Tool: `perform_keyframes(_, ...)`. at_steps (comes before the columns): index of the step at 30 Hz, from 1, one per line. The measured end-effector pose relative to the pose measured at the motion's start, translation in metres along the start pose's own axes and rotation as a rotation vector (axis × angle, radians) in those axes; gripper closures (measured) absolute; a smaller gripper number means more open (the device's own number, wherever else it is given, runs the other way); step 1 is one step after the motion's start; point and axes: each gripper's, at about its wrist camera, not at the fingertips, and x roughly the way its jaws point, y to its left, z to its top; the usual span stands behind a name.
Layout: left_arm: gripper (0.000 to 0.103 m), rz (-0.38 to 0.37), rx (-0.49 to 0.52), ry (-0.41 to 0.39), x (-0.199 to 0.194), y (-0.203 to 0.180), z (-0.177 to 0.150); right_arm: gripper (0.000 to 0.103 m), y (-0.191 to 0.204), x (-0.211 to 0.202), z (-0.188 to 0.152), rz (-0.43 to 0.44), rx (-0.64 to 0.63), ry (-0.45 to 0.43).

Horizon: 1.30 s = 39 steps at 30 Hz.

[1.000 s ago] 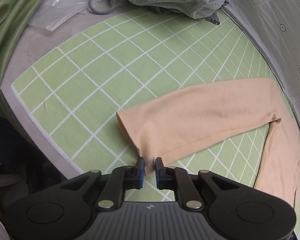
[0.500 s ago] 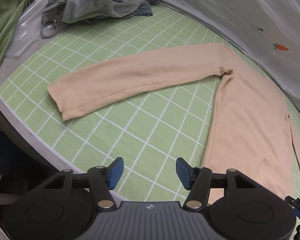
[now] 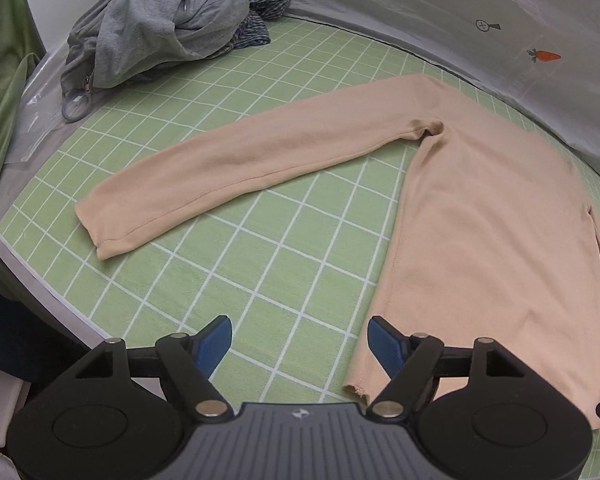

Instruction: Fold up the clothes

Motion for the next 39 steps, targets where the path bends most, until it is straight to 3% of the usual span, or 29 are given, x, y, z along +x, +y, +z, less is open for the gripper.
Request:
perform_keyframes(2,0.018,0.025,-0.044,0.016,0.006,0.015,0.009,0.088,0.004,-0.001,0.000,-0.036,0.014,0.009)
perform_keyframes(3,0.018,0.028,-0.060,0.018,0.008,0.023,0.014,0.073,0.007,0.000,0.001,-0.072,0.023,0.010)
perform_keyframes(4,0.018,0.031,-0.076,0.019,0.010,0.032,0.019,0.052,0.010,0.000,0.002,-0.107,0.033,0.010)
perform_keyframes(6,0.018,0.037,-0.108,0.022,0.015,0.049,0.028,0.026,0.016,0.000,0.003,-0.168,0.058,0.002)
perform_keyframes(7,0.017,0.043,-0.121,0.026,0.018,0.058,0.033,0.022,0.020,0.000,0.003,-0.198,0.068,-0.003)
perform_keyframes(15,0.012,0.135,-0.179,0.103,0.050,0.129,0.072,0.016,0.057,-0.001,0.016,-0.361,0.165,-0.039)
perform_keyframes(19,0.012,0.130,-0.172,0.121,0.066,0.150,0.087,0.016,0.089,0.003,0.024,-0.376,0.159,-0.044)
perform_keyframes(27,0.014,0.106,-0.097,0.153,0.089,0.154,0.105,0.016,0.137,0.011,0.039,-0.369,0.117,-0.041)
perform_keyframes(30,0.023,0.096,-0.096,0.143,0.089,0.147,0.109,0.016,0.141,0.012,0.041,-0.357,0.111,-0.040)
perform_keyframes(32,0.037,0.087,-0.099,0.131,0.087,0.142,0.111,0.016,0.139,0.012,0.043,-0.360,0.113,-0.044)
perform_keyframes(36,0.091,0.068,-0.105,0.107,0.085,0.132,0.116,0.017,0.124,0.011,0.045,-0.325,0.144,-0.050)
perform_keyframes(39,0.096,0.041,-0.096,0.075,0.078,0.117,0.120,0.018,0.105,0.012,0.045,-0.320,0.166,-0.049)
